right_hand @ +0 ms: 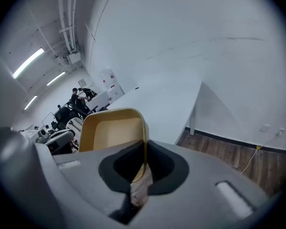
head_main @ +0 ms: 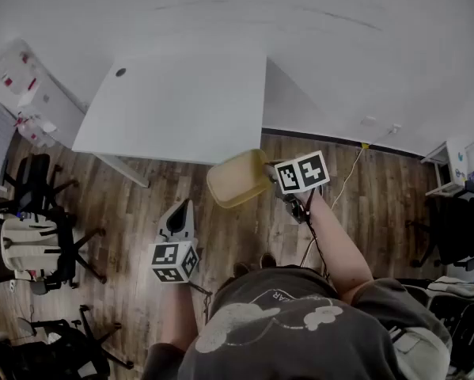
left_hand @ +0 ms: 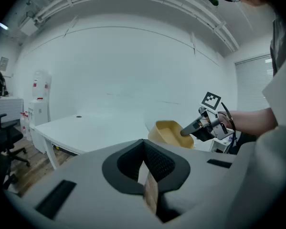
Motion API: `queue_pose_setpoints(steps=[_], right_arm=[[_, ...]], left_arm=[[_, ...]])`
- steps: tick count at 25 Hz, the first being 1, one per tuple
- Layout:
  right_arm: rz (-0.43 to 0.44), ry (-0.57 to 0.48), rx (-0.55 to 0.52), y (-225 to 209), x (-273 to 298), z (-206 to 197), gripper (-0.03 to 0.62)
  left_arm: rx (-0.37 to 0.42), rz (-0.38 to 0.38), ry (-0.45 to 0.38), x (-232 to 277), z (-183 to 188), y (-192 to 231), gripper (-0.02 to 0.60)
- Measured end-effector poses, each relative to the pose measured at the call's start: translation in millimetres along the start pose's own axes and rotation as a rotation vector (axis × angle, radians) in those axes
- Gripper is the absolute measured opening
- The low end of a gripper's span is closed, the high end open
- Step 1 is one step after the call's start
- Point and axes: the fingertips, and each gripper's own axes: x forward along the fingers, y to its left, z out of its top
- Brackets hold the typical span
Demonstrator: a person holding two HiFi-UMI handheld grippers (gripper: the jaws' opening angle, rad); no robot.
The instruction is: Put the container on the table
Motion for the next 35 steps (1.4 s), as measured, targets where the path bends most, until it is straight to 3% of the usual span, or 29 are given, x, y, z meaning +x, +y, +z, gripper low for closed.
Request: queue_pose_setpoints(steps=[17,29,35], right_arm=[[-0.025,-0.004,-0.018,31,14,-3,0.011],[-0.005,-0.027,0.05,48,19,-13,0.012],[-0.01,-0.03,0.071,44,23,-12,0.012]], left_arm=[[-0.02,-0.023,-0.007,-11,-6,32,-0.003],[0.0,-0.079,-0.021,-20,-11,43,-0.003],[-0.018,-0.072,-0.008,-19,-19,51,-0.003]])
